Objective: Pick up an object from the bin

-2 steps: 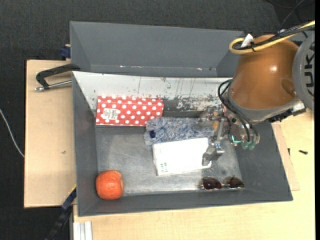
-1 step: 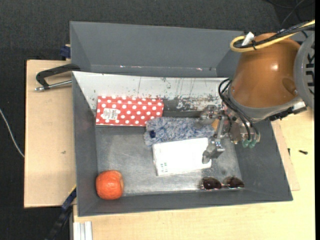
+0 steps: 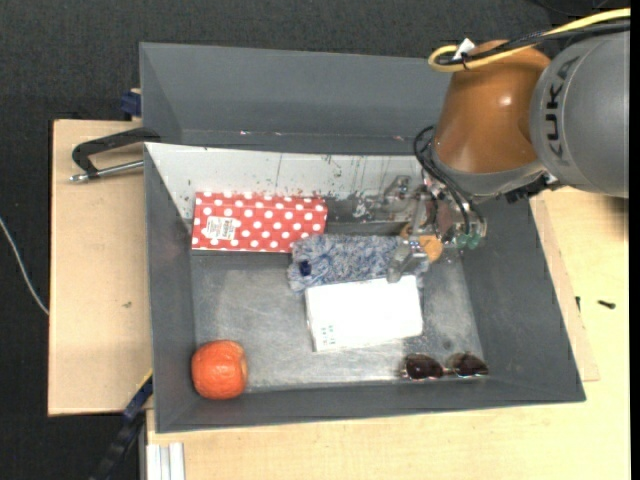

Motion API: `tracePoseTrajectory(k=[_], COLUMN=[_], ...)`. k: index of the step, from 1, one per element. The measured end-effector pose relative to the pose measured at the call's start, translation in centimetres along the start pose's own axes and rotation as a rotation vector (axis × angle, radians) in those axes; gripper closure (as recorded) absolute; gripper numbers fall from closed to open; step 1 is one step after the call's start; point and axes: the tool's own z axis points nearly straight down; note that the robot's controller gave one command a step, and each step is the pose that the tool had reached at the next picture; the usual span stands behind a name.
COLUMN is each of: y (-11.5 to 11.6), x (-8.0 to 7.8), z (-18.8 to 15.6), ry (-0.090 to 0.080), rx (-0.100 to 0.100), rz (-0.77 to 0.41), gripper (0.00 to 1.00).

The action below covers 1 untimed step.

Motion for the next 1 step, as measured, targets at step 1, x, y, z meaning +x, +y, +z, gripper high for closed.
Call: tracePoseTrajectory(k=[1], y=[0.1], x=[-0.07], z=[0.51], ry=[0.008], rx=[-0.001], rz=[-0.032], gripper=[0.0])
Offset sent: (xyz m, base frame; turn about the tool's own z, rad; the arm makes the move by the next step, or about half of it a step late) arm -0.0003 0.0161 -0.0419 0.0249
